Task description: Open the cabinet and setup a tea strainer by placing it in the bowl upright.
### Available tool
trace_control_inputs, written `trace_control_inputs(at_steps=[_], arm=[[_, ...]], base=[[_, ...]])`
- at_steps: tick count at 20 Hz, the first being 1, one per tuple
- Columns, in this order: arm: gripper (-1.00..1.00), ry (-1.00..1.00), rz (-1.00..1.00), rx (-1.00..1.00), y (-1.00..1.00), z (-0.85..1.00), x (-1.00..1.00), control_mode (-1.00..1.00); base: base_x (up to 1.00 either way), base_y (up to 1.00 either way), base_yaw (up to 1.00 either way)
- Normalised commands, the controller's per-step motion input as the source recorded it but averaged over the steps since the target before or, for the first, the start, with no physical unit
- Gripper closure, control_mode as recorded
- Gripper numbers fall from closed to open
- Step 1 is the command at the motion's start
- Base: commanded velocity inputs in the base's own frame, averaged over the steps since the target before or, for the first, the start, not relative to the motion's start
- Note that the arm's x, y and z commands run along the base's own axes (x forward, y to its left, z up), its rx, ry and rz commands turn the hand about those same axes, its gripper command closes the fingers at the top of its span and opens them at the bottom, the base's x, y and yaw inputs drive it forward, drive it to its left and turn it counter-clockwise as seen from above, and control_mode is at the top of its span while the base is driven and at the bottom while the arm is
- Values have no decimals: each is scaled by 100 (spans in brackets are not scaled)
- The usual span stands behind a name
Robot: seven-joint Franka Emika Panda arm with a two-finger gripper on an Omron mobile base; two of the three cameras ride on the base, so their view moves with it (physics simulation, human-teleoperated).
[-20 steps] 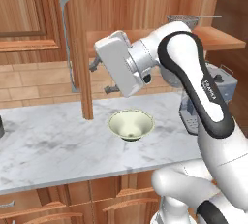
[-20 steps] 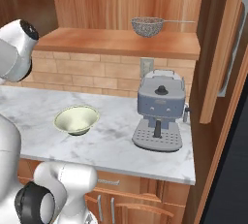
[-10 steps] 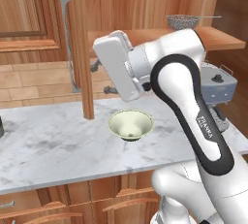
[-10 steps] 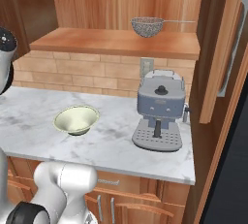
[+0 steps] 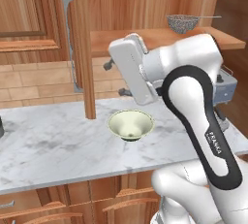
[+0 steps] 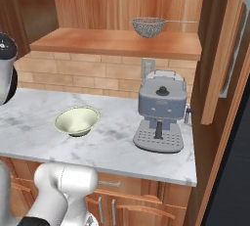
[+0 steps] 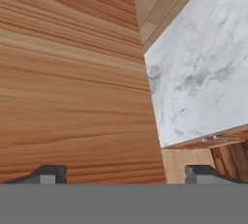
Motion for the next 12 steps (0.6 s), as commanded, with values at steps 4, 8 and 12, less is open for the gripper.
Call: trace_control_inputs(at_steps=[4,8,12], arm=[[-100,0,-4,-5,-76,-5,14,-100],[-100,-5,0,-30,-39,1,13,-100],[-100,-23,0,-39,-44,-1,4,-100]], base=[[0,0,0],[0,0,0],[0,0,0]])
